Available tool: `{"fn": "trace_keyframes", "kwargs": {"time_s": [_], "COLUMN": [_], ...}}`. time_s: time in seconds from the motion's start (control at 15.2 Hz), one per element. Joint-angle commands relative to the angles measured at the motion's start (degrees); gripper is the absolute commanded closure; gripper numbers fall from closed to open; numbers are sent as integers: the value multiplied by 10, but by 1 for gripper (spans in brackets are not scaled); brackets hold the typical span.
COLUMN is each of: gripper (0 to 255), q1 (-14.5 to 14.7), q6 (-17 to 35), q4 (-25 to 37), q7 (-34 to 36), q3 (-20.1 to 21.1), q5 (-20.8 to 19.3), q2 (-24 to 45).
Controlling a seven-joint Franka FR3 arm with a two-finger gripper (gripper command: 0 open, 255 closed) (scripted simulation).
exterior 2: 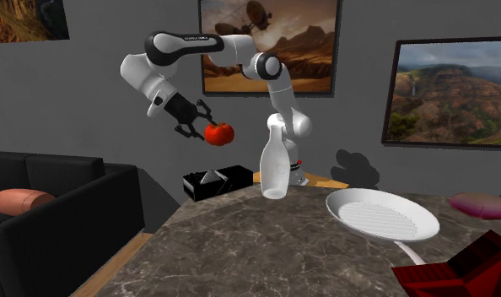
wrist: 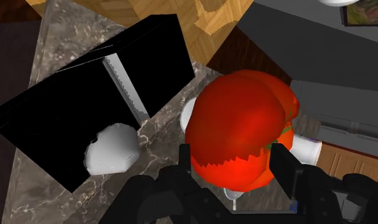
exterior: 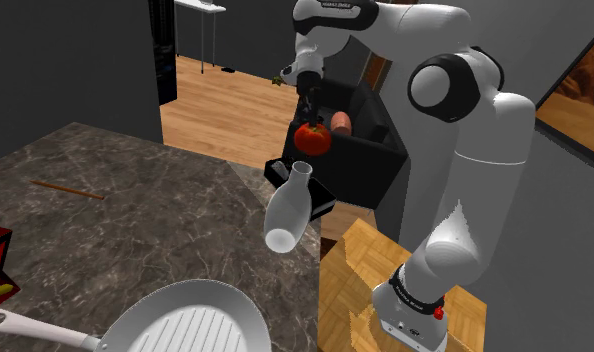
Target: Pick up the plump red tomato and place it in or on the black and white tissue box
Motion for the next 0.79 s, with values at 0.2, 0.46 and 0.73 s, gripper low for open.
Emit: {"fn": "trace_keyframes", "kwargs": {"time_s": [0.2, 0.46, 0.73], "gripper": [255, 255, 255], "q1": [-5, -2, 0], "q6": [20, 47, 73], "q4": [-21, -45, -67], "q7": [-21, -31, -41], "q3": [-4, -4, -4], "q5": [-11, -14, -16], "q2": [5, 9, 15]}}
